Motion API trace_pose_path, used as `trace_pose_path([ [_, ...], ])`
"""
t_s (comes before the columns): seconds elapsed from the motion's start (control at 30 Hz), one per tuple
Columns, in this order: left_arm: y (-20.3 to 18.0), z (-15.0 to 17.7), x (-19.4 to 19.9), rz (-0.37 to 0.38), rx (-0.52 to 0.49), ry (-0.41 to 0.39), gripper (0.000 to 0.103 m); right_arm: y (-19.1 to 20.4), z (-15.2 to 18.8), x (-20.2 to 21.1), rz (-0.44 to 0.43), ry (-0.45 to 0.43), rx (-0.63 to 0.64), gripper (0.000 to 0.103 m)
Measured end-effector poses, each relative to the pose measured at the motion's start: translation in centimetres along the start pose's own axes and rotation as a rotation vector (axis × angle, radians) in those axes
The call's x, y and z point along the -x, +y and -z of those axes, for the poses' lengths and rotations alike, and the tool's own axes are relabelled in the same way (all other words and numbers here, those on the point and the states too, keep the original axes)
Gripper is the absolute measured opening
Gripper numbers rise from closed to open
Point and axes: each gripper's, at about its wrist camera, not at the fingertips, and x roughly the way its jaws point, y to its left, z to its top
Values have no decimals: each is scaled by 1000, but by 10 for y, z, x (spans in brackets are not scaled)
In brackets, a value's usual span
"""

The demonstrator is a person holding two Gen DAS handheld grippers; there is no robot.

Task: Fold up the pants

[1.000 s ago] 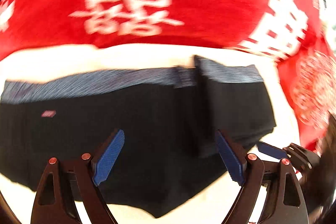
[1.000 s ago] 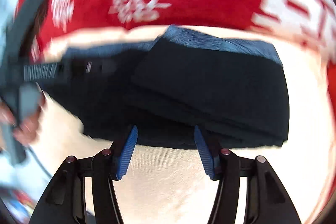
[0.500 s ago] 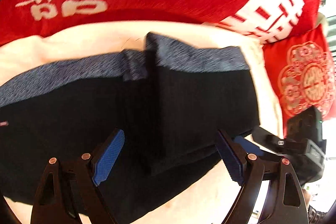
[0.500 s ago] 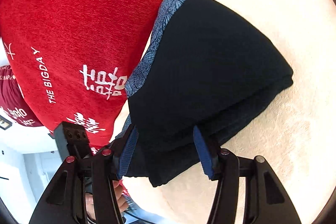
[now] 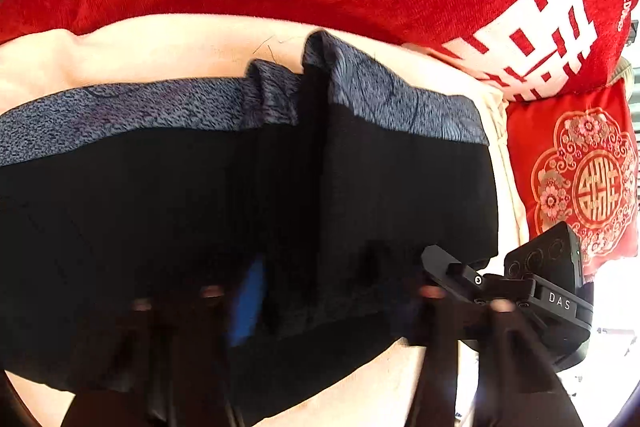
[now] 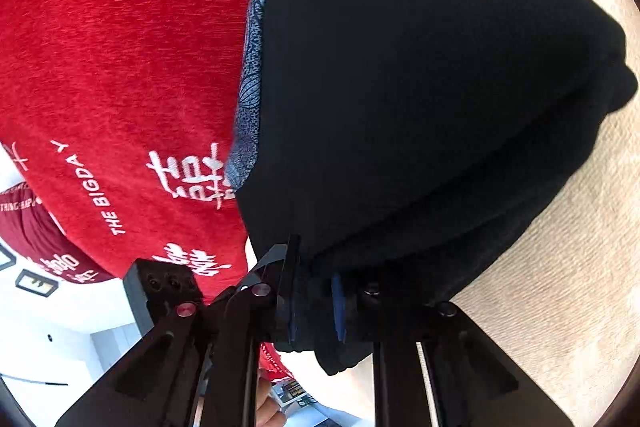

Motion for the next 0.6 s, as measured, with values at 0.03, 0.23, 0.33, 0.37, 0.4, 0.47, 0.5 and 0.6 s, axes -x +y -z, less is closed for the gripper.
trace_pose_path([
  [0.03, -1, 1, 5, 24, 2, -16, 38, 5, 0, 3, -3, 0, 16, 14],
  [0.23, -22, 31, 42, 20, -64, -69, 38, 34, 12, 29, 22, 34, 175, 14],
  [0.33, -23, 49, 45, -4, -72, -81, 38, 31, 22, 34, 61, 62, 204, 14],
  [0.37, -19, 54, 42, -21, -70, -76, 38, 28, 24, 31, 79, 70, 207, 14],
  [0.4, -15, 57, 35, -39, -65, -66, 38, 24, 26, 27, 95, 79, 203, 14],
  [0.47, -1, 62, 21, -83, -61, -60, 38, 12, 29, 15, 138, 99, 214, 14],
  [0.5, 4, 64, 16, -99, -58, -58, 38, 6, 30, 7, 167, 111, 227, 14],
  [0.6, 8, 66, 21, -88, -56, -82, 43, -3, 29, 1, 173, 119, 223, 14],
])
